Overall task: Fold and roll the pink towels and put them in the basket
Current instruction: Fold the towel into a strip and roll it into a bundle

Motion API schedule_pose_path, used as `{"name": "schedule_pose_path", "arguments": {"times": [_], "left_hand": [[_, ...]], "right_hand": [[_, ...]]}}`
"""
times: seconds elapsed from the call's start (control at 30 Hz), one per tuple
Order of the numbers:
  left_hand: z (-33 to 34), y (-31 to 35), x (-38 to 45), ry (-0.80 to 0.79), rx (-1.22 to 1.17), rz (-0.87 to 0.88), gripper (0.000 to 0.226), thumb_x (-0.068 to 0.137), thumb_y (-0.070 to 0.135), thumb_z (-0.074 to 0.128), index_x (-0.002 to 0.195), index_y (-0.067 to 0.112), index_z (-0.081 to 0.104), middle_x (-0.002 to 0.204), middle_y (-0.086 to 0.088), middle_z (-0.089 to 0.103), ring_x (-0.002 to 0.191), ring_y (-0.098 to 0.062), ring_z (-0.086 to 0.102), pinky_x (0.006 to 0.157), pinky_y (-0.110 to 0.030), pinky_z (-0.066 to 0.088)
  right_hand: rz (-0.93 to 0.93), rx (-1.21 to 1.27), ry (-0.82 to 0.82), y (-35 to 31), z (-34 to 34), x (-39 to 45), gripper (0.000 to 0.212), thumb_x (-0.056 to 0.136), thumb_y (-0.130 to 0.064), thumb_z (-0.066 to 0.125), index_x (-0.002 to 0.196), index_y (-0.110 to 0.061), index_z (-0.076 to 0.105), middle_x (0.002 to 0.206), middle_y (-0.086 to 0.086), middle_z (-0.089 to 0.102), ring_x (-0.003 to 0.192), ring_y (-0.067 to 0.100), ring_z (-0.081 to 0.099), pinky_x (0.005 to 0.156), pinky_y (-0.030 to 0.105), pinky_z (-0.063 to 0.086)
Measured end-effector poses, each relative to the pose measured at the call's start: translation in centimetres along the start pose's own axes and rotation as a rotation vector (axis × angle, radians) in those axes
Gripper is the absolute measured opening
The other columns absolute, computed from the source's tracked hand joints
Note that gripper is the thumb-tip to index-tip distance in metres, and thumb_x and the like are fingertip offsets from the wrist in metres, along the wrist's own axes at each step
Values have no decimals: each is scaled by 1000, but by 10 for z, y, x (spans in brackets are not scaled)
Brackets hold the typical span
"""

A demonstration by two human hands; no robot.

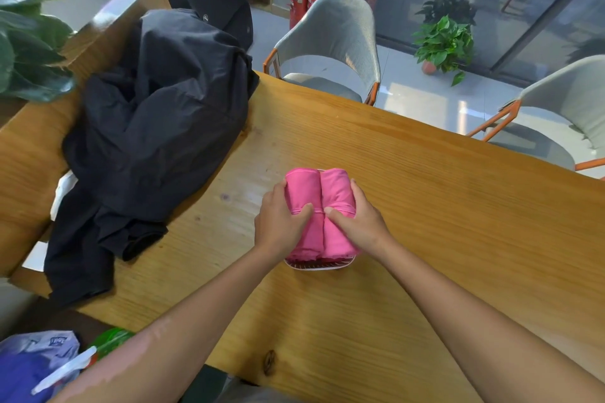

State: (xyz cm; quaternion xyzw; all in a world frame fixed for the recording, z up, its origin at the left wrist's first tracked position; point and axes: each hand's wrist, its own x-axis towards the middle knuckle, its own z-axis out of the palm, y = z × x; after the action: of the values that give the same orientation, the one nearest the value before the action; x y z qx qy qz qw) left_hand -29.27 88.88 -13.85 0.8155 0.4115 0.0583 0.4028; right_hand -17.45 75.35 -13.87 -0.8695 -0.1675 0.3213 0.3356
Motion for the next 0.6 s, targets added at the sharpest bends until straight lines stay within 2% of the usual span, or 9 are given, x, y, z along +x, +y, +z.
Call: {"name": "schedule_pose_path", "arguments": {"times": [0.1,0.2,0.27,0.3,0.37,0.4,0.43,0.5,0.6], "left_hand": [[4,-1,1,15,-29,-20,75,91,46,59,154,38,19,143,-3,38,101,-24,60,78,-32,44],[11,1,-2,11,-2,-45,70,96,42,48,158,36,14,146,-7,36,100,-24,59,77,-35,50],[11,5,-5,16,27,-56,68,96,39,44,157,29,17,147,-10,33,111,-28,55,87,-41,52],[11,7,-5,50,52,-27,67,95,36,45,156,24,20,151,-10,29,122,-31,49,96,-43,48],[13,9,-2,127,103,106,65,95,32,46,155,18,24,163,-7,14,145,-32,25,116,-45,29],[15,10,1,134,109,181,64,98,30,45,157,17,22,167,-4,8,151,-27,15,122,-44,18],[17,11,3,113,105,245,63,102,28,43,159,16,19,169,-2,6,154,-22,8,126,-44,11],[27,12,5,69,125,313,59,108,26,35,161,13,16,169,-3,11,156,-18,4,127,-44,11],[43,6,3,106,193,320,54,110,26,28,161,9,17,169,-5,14,157,-17,3,128,-40,9]], "right_hand": [[-73,65,-16,-1,0,1,98,83,-47,75,160,-33,14,162,-2,30,147,16,31,111,25,28],[-132,124,-27,-2,8,1,91,91,-32,69,160,-32,11,164,-6,24,148,13,27,118,27,26],[-162,22,-32,-2,11,3,87,95,-31,62,161,-25,6,167,-2,14,152,14,16,122,30,17],[-199,-94,-8,-2,11,4,86,97,-34,58,161,-21,3,168,-1,7,154,15,9,124,33,11],[-331,-281,63,-2,10,6,81,99,-40,49,161,-21,0,168,-4,-4,154,12,-1,125,34,3],[-399,-308,74,-2,10,8,77,100,-41,45,161,-24,1,168,-7,-6,154,9,-4,125,34,2],[-439,-310,60,-3,10,9,72,102,-40,41,161,-27,3,168,-10,-7,153,7,-6,125,34,2],[-449,-302,19,0,12,14,63,105,-35,37,161,-30,7,167,-13,-8,153,6,-9,126,38,6],[-442,-324,26,6,19,21,59,106,-27,34,160,-28,10,167,-11,-5,153,7,-7,126,39,9]]}}
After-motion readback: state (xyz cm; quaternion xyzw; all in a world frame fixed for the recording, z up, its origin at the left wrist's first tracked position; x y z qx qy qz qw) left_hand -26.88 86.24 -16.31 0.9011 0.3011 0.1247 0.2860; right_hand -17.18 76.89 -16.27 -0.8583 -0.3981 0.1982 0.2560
